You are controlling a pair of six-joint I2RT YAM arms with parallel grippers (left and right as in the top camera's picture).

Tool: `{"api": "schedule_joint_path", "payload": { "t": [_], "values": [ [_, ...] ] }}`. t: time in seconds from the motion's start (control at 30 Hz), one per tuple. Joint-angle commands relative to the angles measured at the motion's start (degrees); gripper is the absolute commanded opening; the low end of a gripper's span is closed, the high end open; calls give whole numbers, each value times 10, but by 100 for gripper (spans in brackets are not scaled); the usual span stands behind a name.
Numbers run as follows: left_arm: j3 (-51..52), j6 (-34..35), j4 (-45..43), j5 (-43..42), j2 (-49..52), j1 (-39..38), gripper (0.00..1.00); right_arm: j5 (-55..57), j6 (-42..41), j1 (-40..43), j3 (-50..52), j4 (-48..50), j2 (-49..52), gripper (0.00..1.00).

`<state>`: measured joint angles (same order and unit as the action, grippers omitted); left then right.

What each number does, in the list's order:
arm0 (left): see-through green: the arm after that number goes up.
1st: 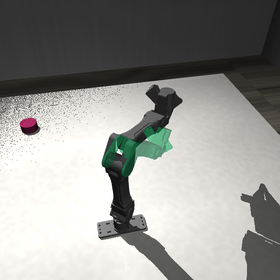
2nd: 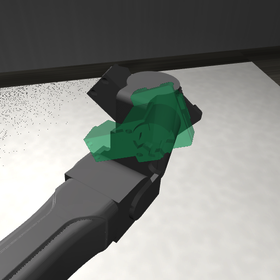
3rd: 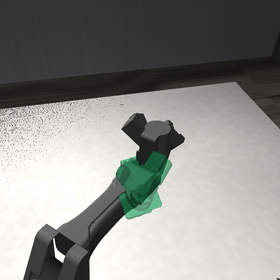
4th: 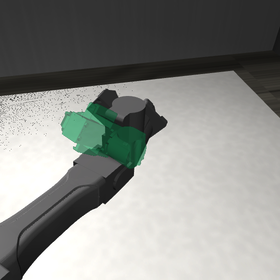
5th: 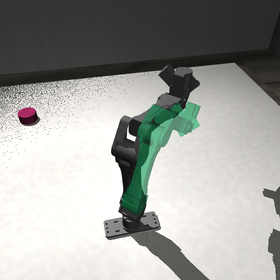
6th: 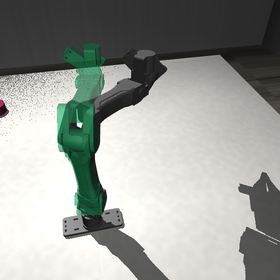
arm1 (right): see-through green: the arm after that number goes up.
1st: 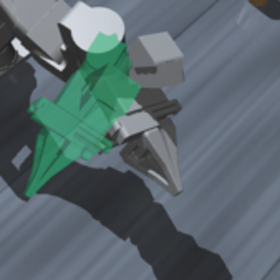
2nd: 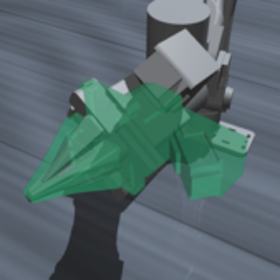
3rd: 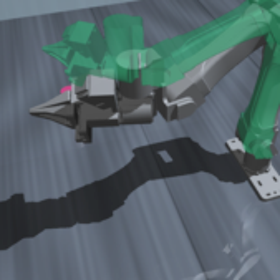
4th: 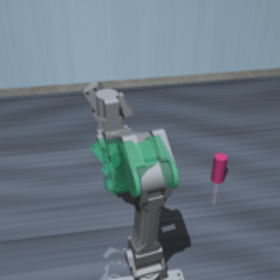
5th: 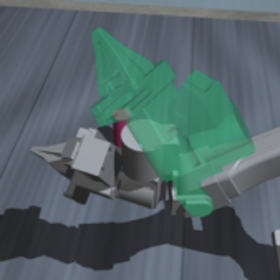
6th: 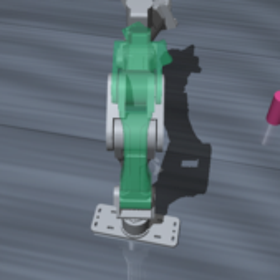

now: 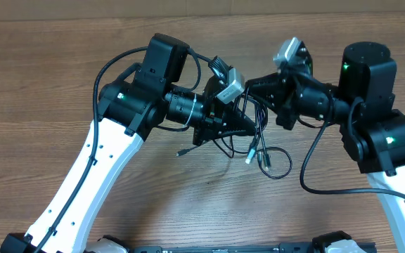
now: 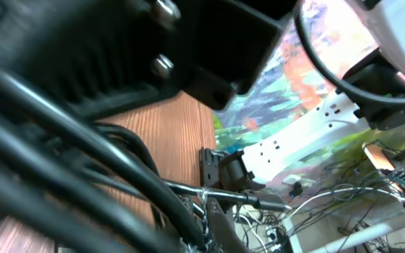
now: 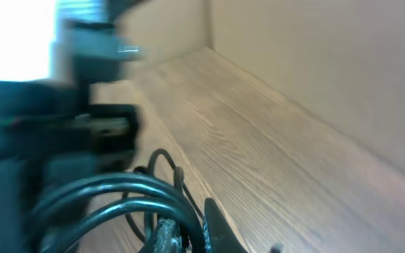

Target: Untangle cables

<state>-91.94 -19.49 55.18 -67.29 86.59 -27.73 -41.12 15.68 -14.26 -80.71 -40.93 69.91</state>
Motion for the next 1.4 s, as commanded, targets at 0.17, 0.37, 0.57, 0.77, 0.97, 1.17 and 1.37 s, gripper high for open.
{"api": "schedule_joint_path", "payload": {
  "t": [0.17, 0.37, 0.57, 0.77, 0.97, 1.17, 1.37],
  "values": [
    [-7, -2, 42, -16, -7, -31, 4, 272, -116, 12, -3, 30, -3, 4],
    [-7, -2, 42, -11, -7, -30, 4, 300, -117, 12, -3, 16, -3, 4],
    [-7, -2, 42, -11, -7, -29, 4, 408, -146, 12, -3, -24, -3, 4],
    [-7, -2, 42, -9, -7, -26, 4, 505, -216, 12, -3, -72, -3, 4],
    [-7, 29, 41, 9, -7, 2, 4, 510, -276, 13, -3, -131, -3, 4],
    [-7, 120, 39, 61, -7, 38, 4, 479, -390, 13, -3, -180, -3, 4],
    [-7, 179, 32, 114, -7, 48, 6, 378, -434, 13, -3, -188, -3, 4]
  ]
}}
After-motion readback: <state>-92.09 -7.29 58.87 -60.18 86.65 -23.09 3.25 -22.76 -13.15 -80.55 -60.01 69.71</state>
